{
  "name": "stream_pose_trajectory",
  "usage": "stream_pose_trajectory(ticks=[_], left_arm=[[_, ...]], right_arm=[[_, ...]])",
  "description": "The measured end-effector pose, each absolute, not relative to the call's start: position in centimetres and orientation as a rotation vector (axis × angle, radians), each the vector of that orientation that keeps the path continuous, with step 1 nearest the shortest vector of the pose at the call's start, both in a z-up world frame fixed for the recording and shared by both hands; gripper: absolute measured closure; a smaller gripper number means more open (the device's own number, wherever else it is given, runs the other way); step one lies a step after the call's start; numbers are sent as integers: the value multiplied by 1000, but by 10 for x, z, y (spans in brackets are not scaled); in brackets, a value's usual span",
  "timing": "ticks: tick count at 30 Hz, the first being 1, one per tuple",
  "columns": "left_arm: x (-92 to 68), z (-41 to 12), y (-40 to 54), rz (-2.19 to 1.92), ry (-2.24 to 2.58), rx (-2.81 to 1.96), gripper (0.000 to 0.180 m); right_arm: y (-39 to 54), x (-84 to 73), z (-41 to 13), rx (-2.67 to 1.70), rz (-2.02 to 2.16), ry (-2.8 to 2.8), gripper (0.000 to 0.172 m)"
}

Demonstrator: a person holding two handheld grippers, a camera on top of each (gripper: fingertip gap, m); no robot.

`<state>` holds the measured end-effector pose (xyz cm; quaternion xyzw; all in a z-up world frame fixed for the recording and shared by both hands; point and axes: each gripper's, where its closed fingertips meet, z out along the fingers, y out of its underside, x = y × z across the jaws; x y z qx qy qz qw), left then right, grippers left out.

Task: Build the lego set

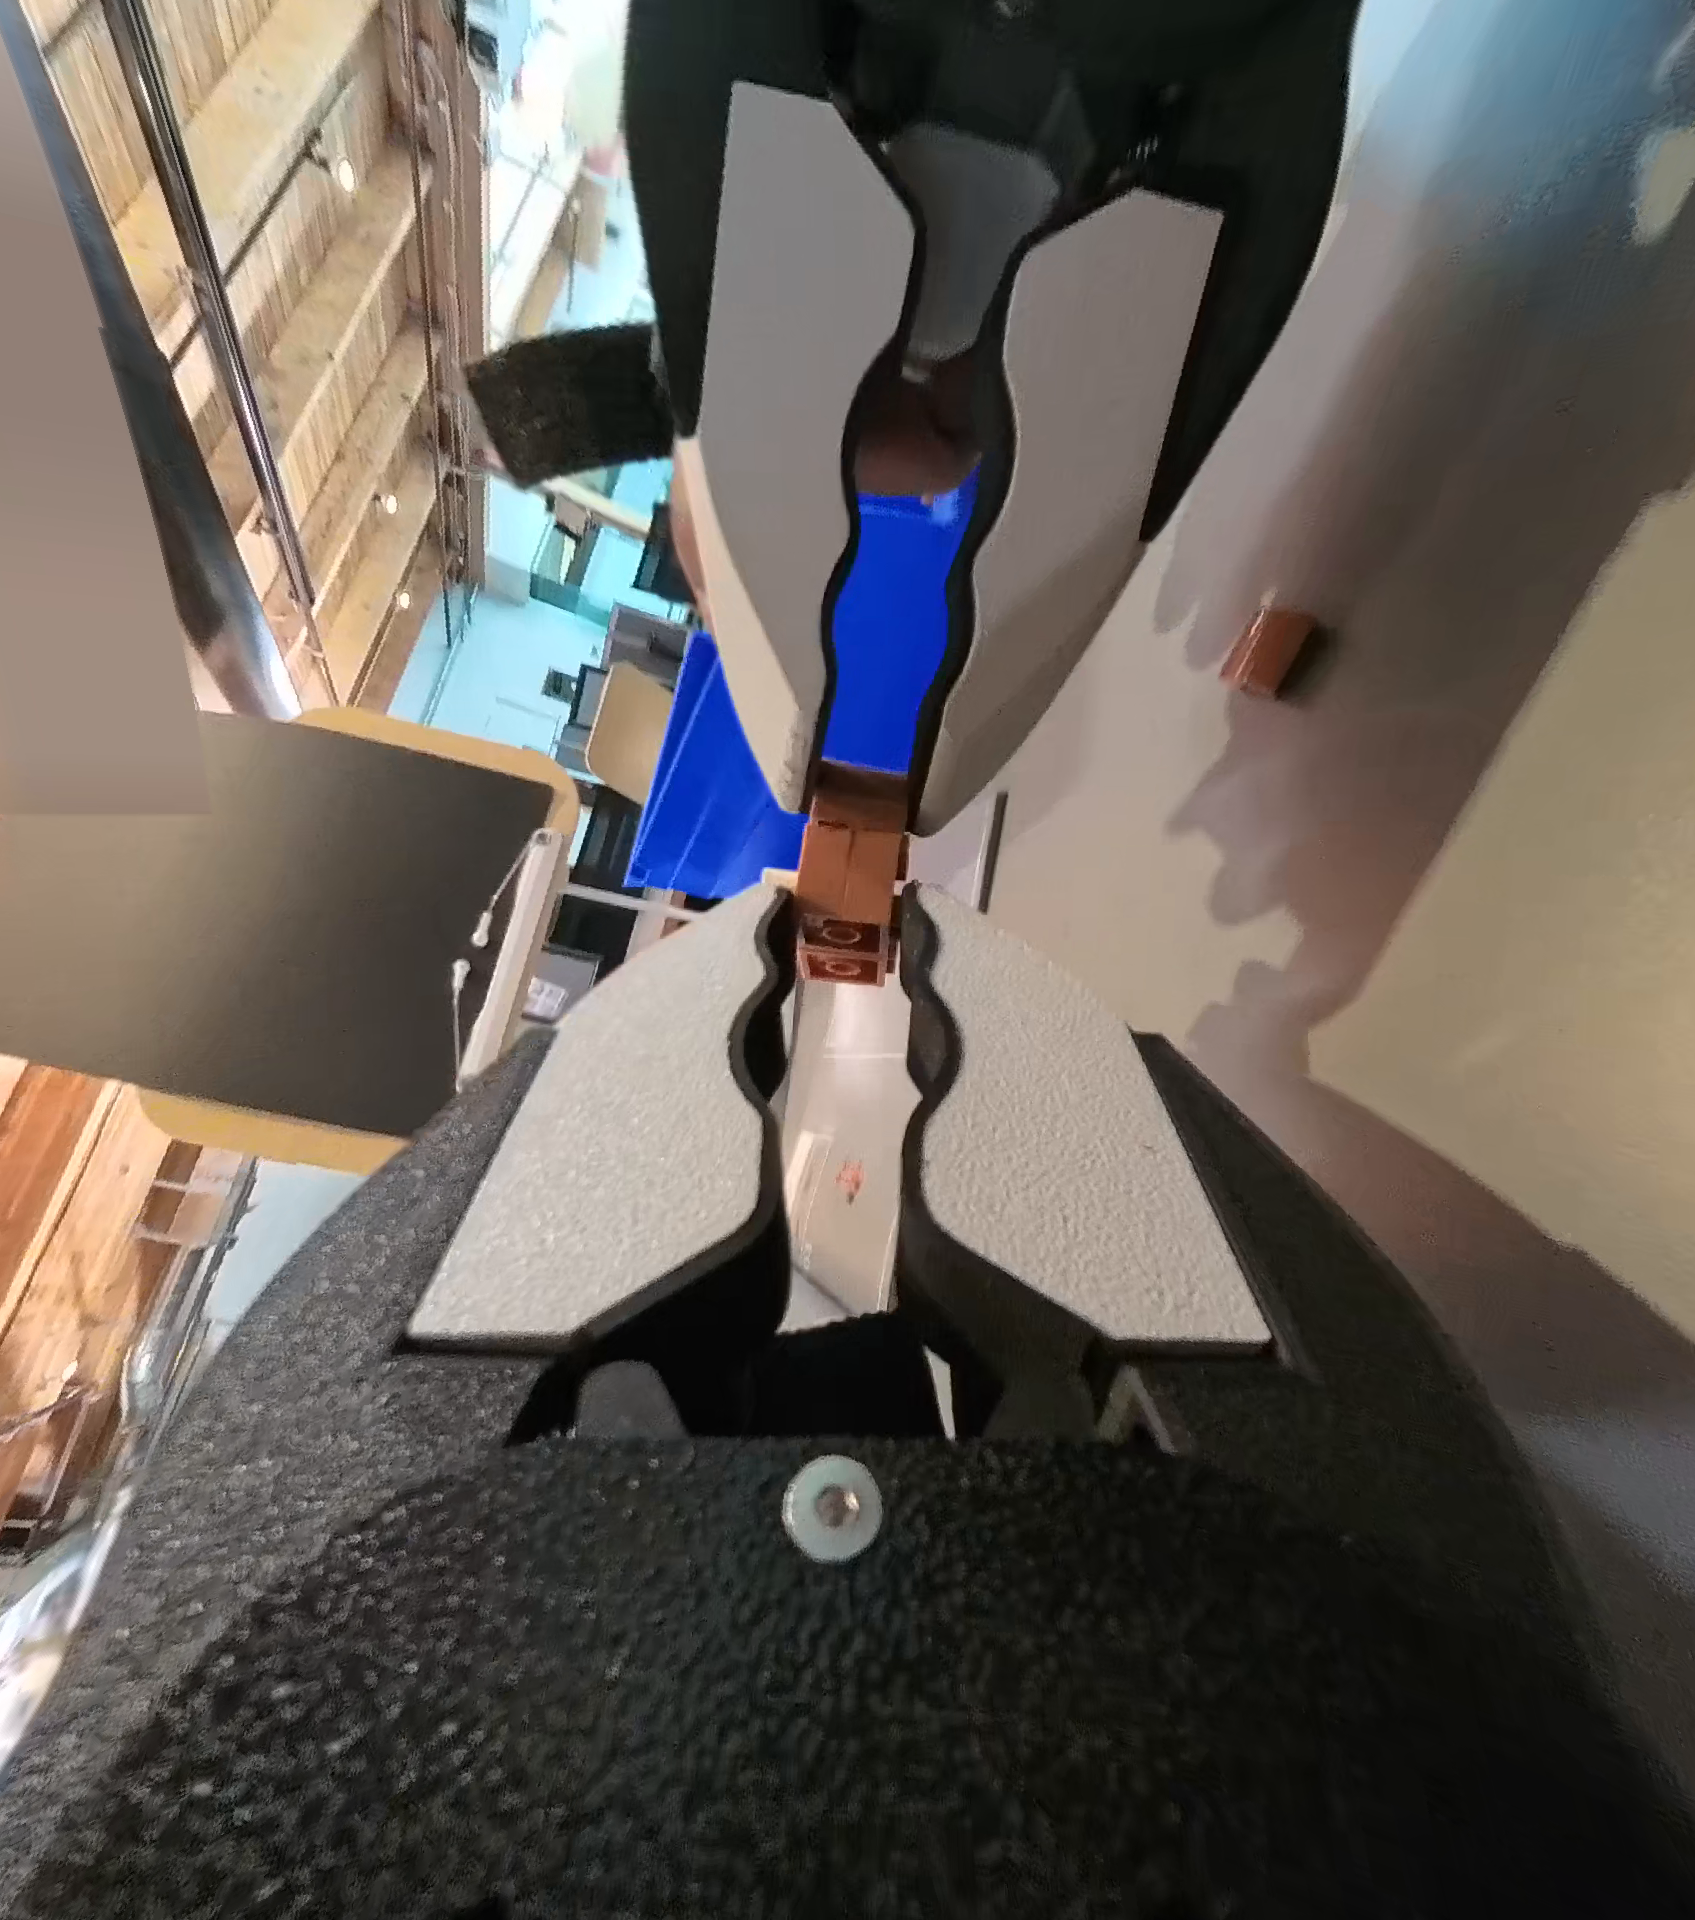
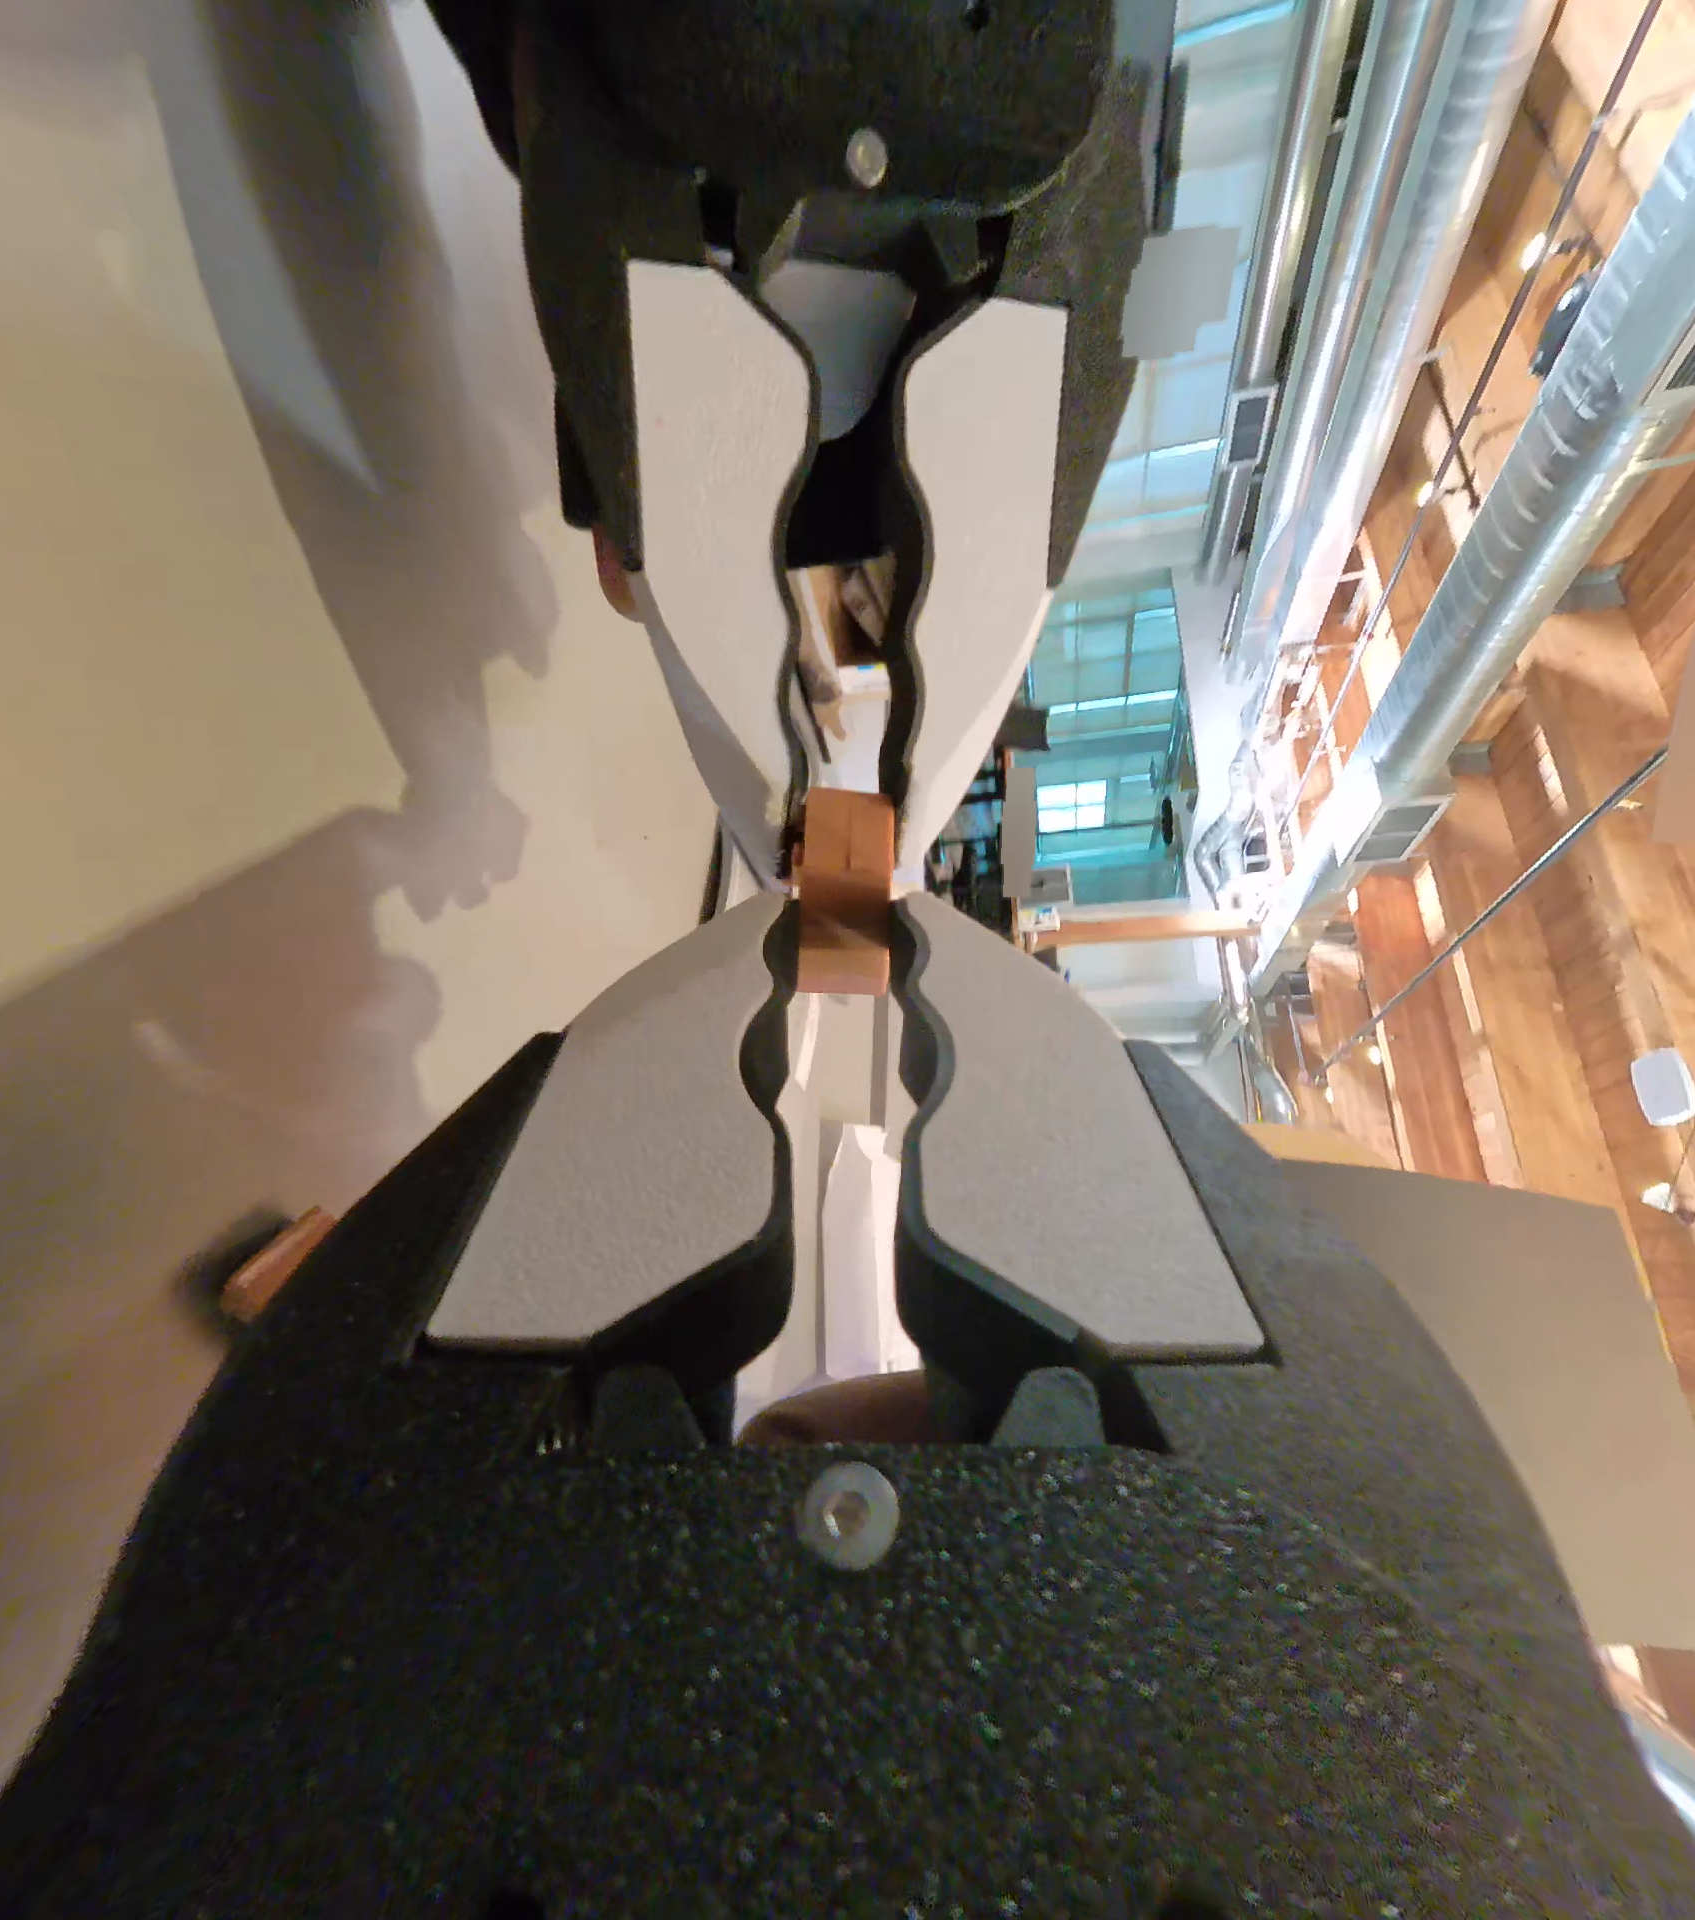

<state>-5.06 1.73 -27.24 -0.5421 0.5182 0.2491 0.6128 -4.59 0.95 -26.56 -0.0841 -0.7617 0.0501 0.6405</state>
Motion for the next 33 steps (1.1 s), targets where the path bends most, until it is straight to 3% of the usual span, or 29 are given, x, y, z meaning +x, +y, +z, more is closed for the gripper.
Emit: stream_pose_trajectory(ticks=[33], left_arm=[[-33,-259,3,158,1090,-1220,162]], right_arm=[[-8,-34,-251,-250,458,-1714,154]])
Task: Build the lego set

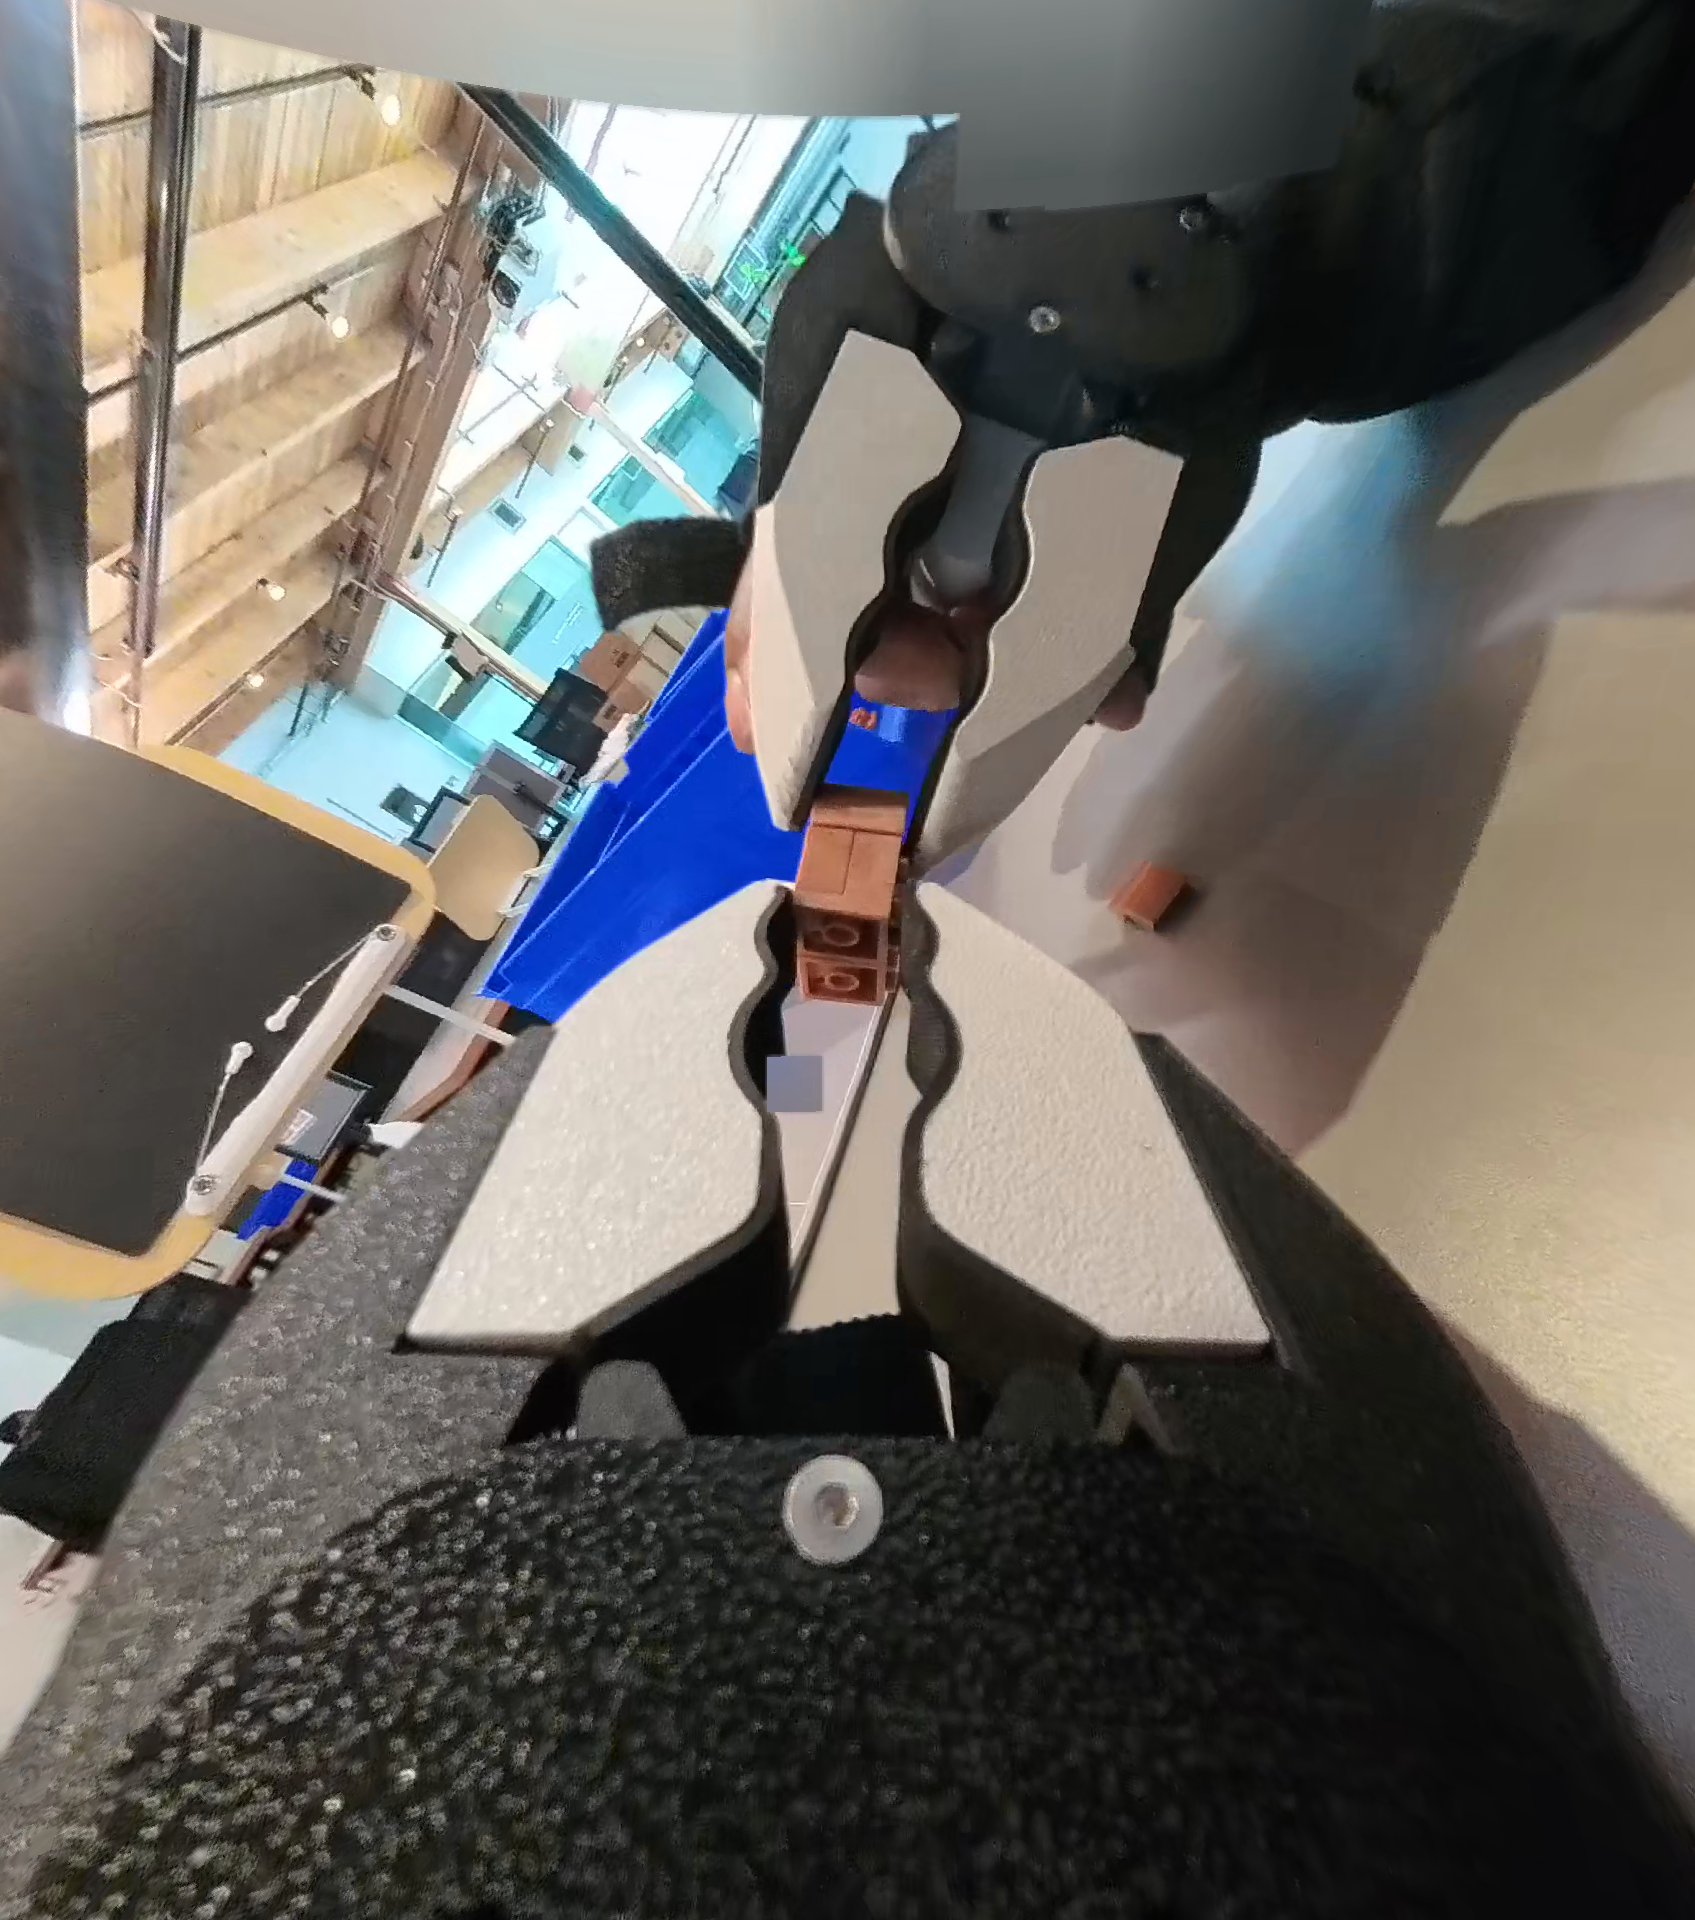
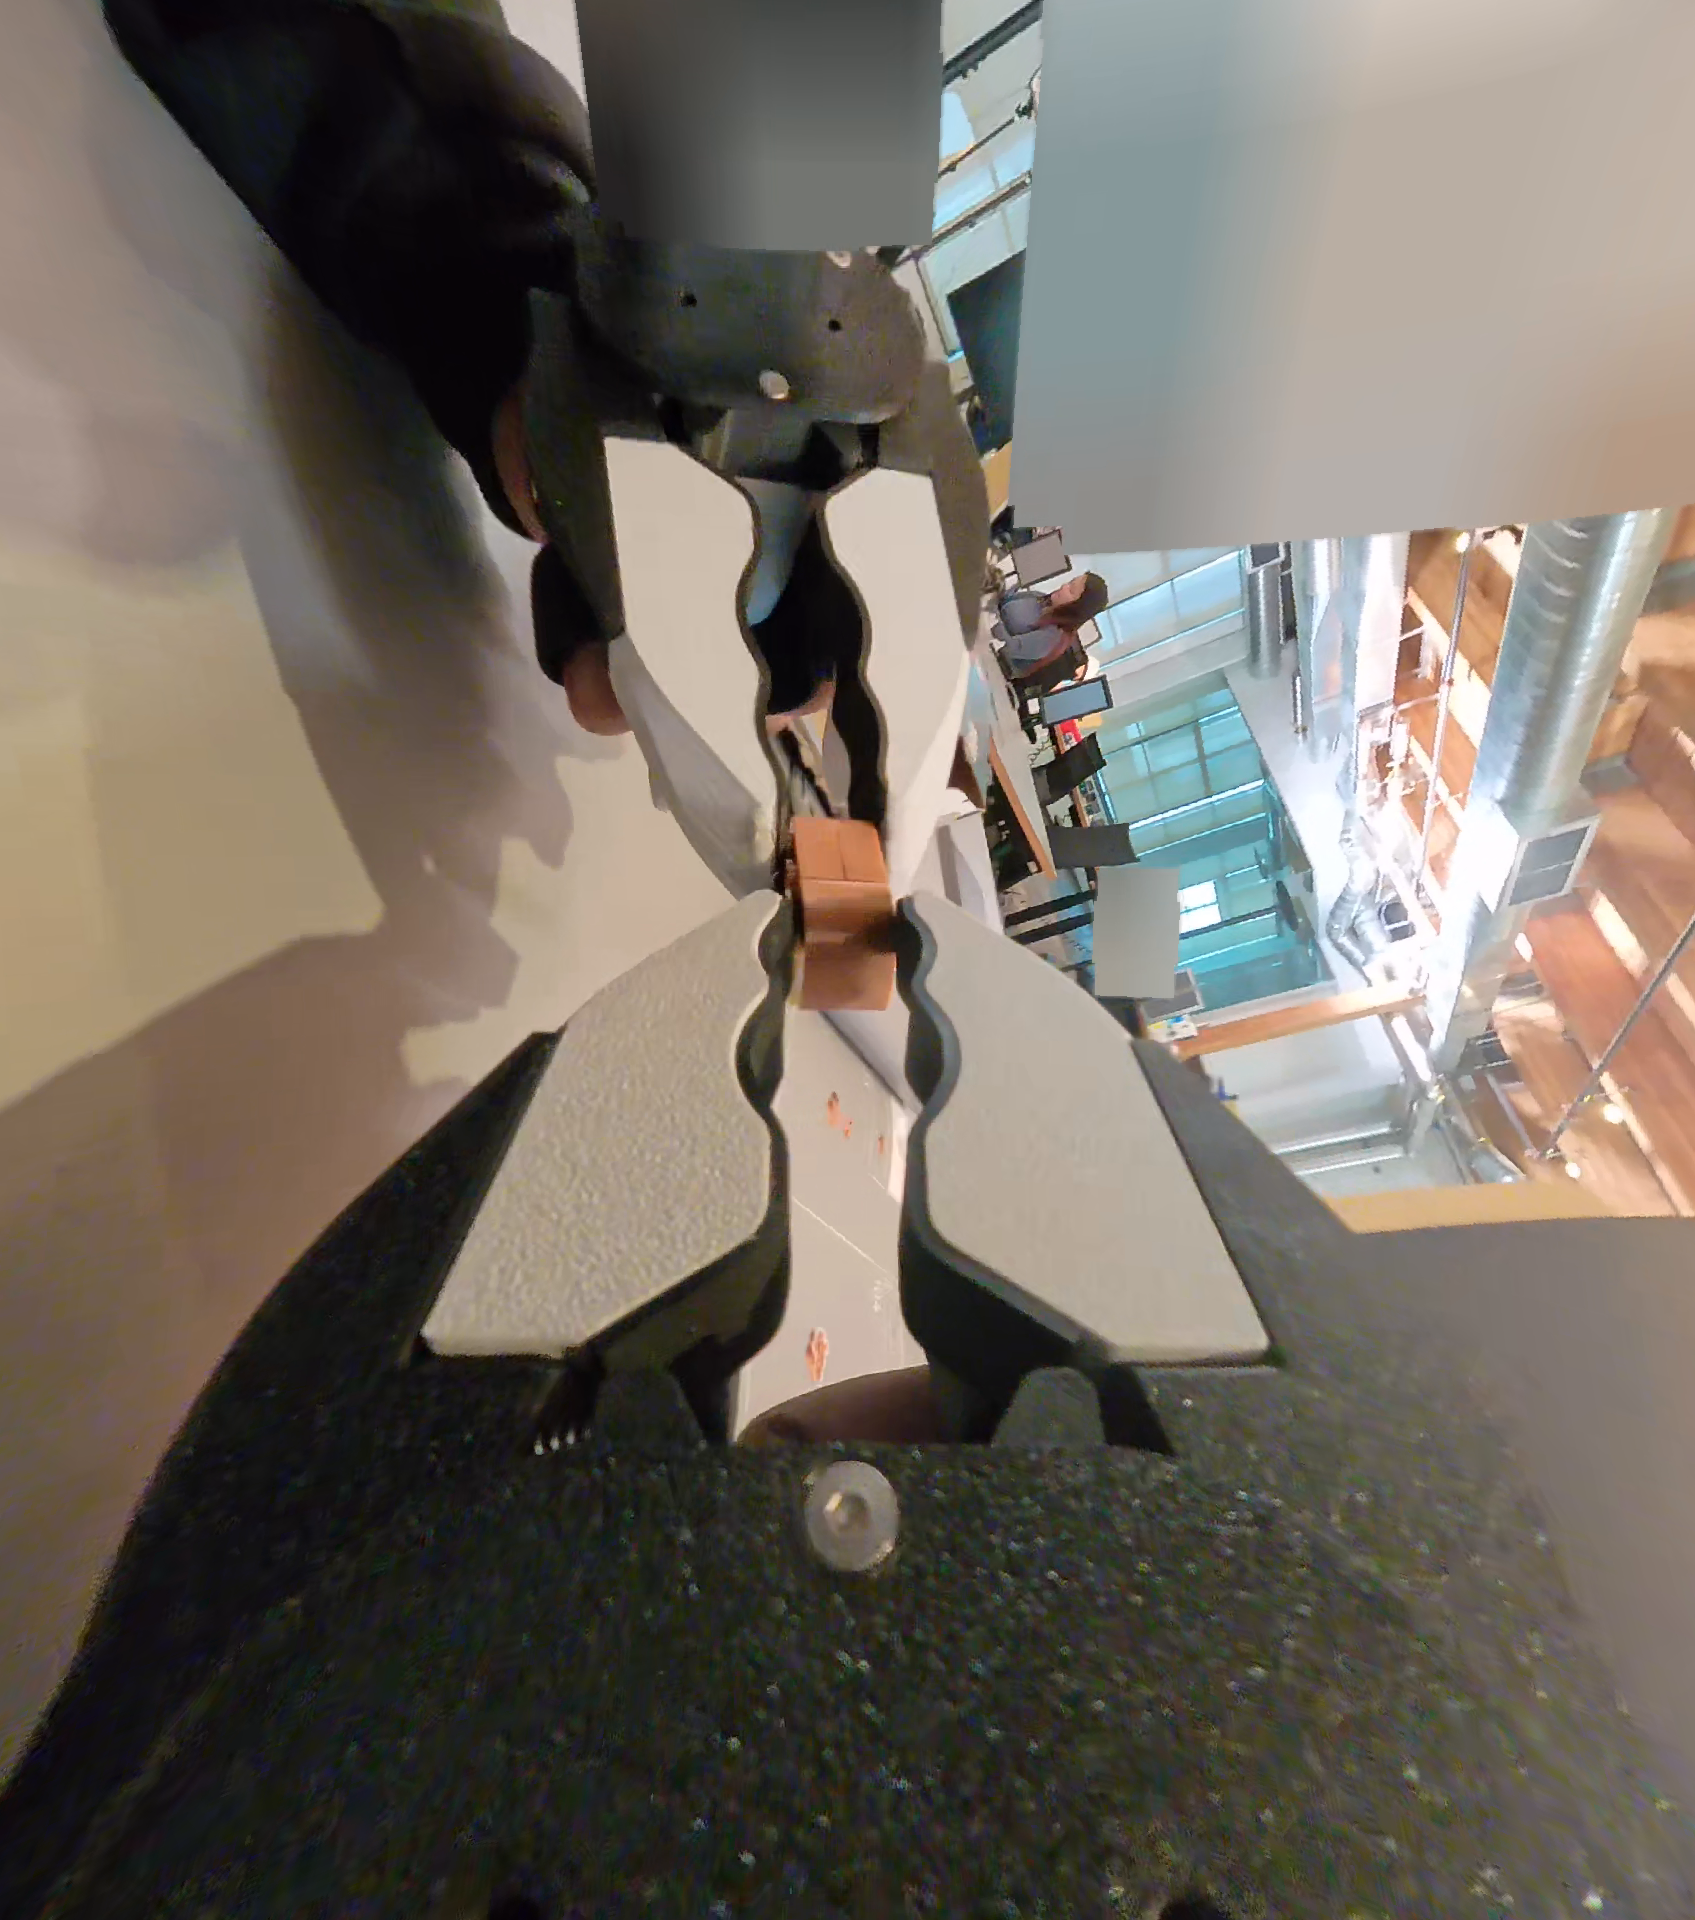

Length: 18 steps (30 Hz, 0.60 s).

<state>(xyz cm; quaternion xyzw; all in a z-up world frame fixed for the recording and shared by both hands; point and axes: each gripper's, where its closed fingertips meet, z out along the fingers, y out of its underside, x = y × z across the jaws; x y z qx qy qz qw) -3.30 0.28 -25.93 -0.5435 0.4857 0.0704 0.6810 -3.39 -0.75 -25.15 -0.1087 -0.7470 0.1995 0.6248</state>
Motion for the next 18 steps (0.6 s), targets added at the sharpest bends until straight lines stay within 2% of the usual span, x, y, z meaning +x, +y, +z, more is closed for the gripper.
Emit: stream_pose_trajectory(ticks=[18], left_arm=[[-28,-264,-5,186,1165,-1177,162]], right_arm=[[-16,-30,-258,-222,511,-1777,155]])
